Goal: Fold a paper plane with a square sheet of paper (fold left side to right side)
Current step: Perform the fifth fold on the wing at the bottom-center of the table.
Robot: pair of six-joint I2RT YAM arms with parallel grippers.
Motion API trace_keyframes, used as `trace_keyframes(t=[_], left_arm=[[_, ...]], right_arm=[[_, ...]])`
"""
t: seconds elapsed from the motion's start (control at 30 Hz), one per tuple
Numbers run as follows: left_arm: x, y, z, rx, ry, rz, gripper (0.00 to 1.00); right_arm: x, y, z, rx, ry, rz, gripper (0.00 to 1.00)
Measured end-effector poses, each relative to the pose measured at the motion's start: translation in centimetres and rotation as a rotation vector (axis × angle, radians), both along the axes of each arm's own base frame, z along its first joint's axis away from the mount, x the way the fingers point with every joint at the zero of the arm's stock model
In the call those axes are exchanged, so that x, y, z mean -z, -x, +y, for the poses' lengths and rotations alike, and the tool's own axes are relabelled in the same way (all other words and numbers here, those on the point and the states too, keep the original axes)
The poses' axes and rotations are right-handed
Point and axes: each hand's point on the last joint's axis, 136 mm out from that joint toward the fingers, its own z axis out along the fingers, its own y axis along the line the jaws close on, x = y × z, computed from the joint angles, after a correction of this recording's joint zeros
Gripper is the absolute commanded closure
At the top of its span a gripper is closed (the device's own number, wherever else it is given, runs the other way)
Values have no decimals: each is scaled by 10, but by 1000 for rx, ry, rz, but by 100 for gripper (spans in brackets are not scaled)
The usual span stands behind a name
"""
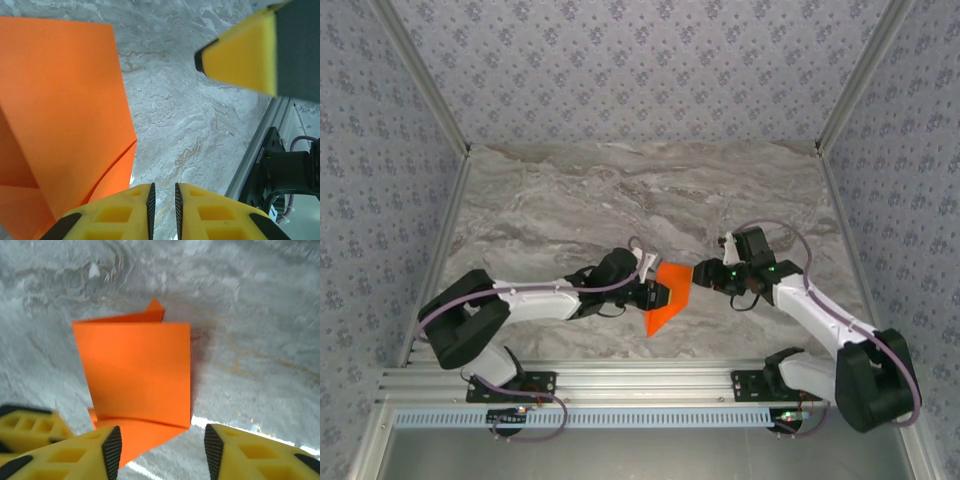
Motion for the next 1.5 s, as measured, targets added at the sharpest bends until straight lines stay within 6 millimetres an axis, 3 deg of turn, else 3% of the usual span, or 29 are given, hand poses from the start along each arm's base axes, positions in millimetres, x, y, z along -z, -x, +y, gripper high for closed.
trace_keyframes(t=[0.23,0.47,0.6,0.83,1.2,1.5], left_arm=[[21,-11,-1,-12,-48,11,82],[49,-24,26,-86,-96,44,84],[59,-22,34,-101,-113,57,84],[66,-24,34,-107,-116,55,86],[66,-26,36,-125,-102,42,89],[67,-27,37,-129,-103,38,90]], right_arm=[[8,31,15,-82,-63,54,66],[7,53,49,-189,-109,65,82],[16,61,64,-219,-112,92,88],[28,62,83,-238,-114,111,95],[46,57,105,-263,-95,164,98],[58,58,106,-258,-77,196,100]])
